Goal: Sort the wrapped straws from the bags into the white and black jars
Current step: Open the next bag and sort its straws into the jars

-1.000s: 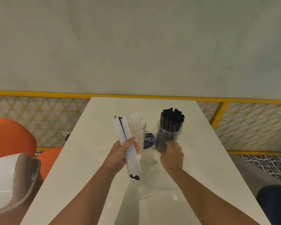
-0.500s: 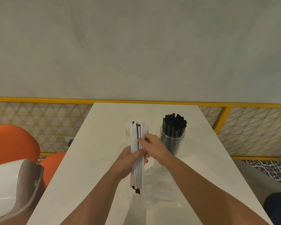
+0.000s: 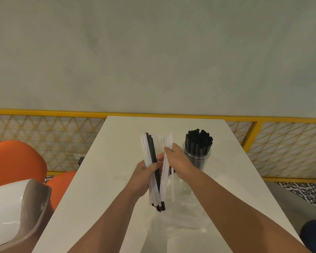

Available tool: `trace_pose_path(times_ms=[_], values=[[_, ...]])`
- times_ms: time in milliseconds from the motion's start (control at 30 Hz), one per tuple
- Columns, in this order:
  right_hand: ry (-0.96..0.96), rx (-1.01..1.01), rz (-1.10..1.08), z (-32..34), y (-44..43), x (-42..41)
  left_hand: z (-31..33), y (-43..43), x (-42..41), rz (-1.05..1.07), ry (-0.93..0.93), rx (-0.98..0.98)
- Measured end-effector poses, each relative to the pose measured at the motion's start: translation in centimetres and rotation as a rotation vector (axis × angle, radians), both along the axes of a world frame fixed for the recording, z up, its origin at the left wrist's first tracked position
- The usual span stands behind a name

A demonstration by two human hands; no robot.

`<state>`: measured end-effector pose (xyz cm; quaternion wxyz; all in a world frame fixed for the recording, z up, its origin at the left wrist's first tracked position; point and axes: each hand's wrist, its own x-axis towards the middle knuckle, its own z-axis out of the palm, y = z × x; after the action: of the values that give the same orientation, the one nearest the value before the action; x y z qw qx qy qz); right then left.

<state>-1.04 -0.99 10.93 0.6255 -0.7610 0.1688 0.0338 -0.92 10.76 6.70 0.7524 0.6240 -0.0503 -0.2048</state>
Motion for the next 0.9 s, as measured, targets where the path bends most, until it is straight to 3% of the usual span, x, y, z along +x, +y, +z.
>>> trace_pose_path(times_ms=[200,500,733,900], values=[[-0.083,0.048,-0.081,1.0,-0.6,1.4,0.4,0.2,0.8,0.106,0.020,0.005],[-0.453,0.194,-0.327,3.7,-1.7,6.6,0.4,2.1,2.0,0.205,0.014,-0.044],[-0.553,-0.013,-0.310,0.9,-0.7,7.5,0.7,2.6,2.5,0.201,0.001,-0.055],[-0.365,-0.231,-0.124,-3.1,-0.5,7.3,0.7,2.5,2.5,0.182,-0.016,-0.057]])
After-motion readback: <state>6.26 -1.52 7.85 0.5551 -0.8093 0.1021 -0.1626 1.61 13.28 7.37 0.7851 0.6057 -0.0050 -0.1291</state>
